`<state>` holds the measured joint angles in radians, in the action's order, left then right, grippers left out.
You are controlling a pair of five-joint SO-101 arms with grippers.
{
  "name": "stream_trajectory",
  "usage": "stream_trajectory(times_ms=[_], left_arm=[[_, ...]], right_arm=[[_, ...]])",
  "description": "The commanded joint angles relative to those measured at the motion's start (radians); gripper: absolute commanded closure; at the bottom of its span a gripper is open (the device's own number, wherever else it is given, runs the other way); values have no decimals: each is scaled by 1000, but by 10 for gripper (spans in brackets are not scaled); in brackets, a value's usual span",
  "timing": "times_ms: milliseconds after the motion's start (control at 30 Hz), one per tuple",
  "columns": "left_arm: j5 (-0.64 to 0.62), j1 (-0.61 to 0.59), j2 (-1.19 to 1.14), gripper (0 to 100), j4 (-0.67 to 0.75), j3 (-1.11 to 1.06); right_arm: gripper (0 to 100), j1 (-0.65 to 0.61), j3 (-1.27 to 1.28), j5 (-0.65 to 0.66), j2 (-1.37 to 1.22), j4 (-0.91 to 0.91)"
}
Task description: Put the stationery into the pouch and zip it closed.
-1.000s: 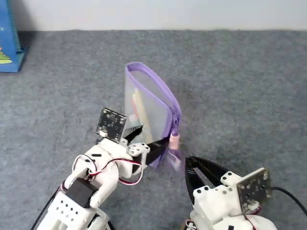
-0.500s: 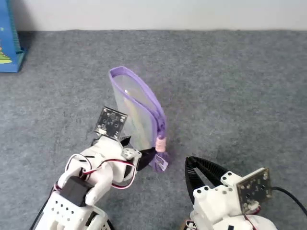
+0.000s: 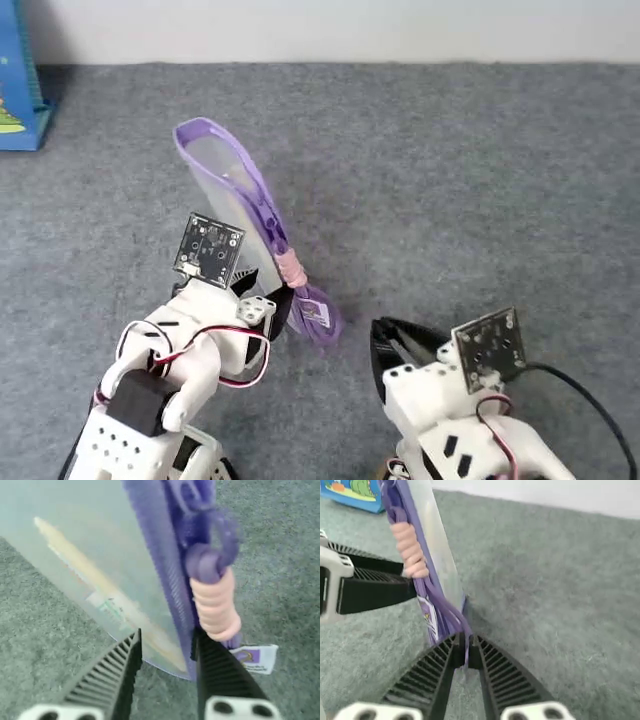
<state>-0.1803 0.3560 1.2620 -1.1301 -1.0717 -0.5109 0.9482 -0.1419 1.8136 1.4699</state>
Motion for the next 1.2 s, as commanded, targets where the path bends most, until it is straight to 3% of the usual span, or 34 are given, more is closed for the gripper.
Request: stream_trajectory(times_ms=[0, 133, 367, 567, 733, 1033, 1167], left_arm=[[14, -8, -11, 857, 2, 31], [12, -6, -11, 858, 2, 31], [8, 114, -11, 859, 2, -19], [8, 118, -9, 859, 2, -42], [8, 120, -9, 859, 25, -44], [8, 120, -9, 859, 23, -56], [8, 123, -9, 859, 28, -84]], right_arm=[[840, -8, 15, -11, -1, -62], [750, -77, 55, -11, -1, -87], [751, -203, 141, -3, -1, -285], [751, -219, 226, -5, -1, -421], [751, -309, 229, -8, -1, -433], [752, -300, 356, 0, -2, -575], [848, -257, 370, 2, -2, -599]])
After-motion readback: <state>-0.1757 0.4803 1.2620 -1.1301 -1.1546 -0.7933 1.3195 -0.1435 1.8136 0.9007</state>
